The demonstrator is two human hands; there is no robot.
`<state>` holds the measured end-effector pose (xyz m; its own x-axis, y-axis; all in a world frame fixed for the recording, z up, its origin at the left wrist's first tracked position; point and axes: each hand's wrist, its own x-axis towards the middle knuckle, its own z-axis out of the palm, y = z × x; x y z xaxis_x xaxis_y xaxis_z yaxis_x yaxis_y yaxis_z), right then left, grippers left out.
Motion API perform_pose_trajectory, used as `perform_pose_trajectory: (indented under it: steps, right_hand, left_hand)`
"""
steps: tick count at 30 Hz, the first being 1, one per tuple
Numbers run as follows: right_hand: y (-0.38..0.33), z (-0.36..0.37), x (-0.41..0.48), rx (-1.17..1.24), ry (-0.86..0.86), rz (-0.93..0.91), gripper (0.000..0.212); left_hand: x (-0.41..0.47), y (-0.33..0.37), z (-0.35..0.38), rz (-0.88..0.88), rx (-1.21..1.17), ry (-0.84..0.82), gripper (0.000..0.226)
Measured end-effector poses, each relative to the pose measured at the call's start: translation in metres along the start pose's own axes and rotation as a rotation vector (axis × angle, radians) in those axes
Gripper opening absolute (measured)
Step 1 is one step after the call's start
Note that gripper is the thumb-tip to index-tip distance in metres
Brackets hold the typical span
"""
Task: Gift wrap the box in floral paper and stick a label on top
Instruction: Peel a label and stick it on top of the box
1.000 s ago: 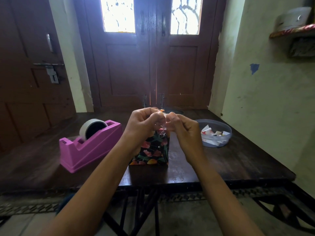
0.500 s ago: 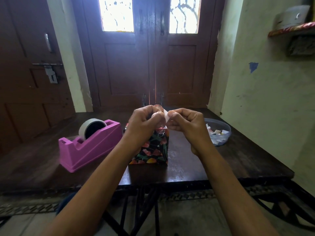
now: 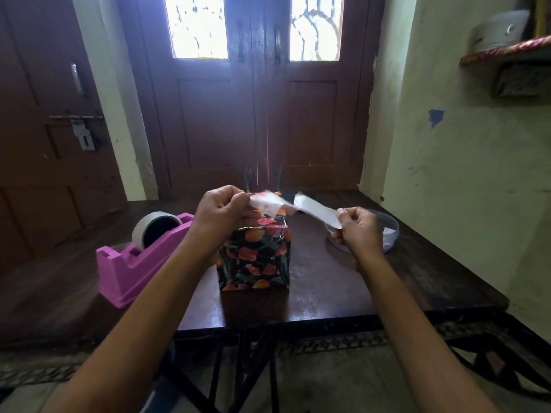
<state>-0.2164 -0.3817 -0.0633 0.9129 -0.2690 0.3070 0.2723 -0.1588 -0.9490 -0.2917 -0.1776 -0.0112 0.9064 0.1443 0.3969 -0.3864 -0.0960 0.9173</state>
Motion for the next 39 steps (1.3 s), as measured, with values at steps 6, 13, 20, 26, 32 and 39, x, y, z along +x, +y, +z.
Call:
perform_pose_trajectory:
  steps: [6,13,20,26,32,39]
  right_hand:
    - [0.050,-0.017,0.013,-0.552,0.039,-0.012,0.019]
    - [0.070,-0.016,0.007,-0.643,0.020,-0.071,0.005]
    - [0.071,-0.019,0.015,-0.660,-0.086,-0.024,0.021]
    - [0.033,-0.017,0.006,-0.520,-0.035,-0.163,0.020]
    - [-0.054,0.014,-0.030,-0.194,-0.455,-0.588,0.044]
    - [-0.070,0.051,-0.035,-0.259,-0.386,-0.746,0.041]
  left_hand:
    - [0.003,0.002,-0.005,-0.001,0.035,-0.001,0.023]
    - [0.006,0.005,-0.004,0.007,0.106,-0.020,0.022]
    - [0.004,0.004,-0.003,-0.009,0.112,-0.008,0.023]
    - [0.004,0.005,-0.002,-0.008,0.102,-0.025,0.022]
    - [0.009,0.014,-0.004,0.014,0.152,-0.036,0.022]
    - [0.013,0.022,-0.016,0.059,0.213,-0.057,0.017]
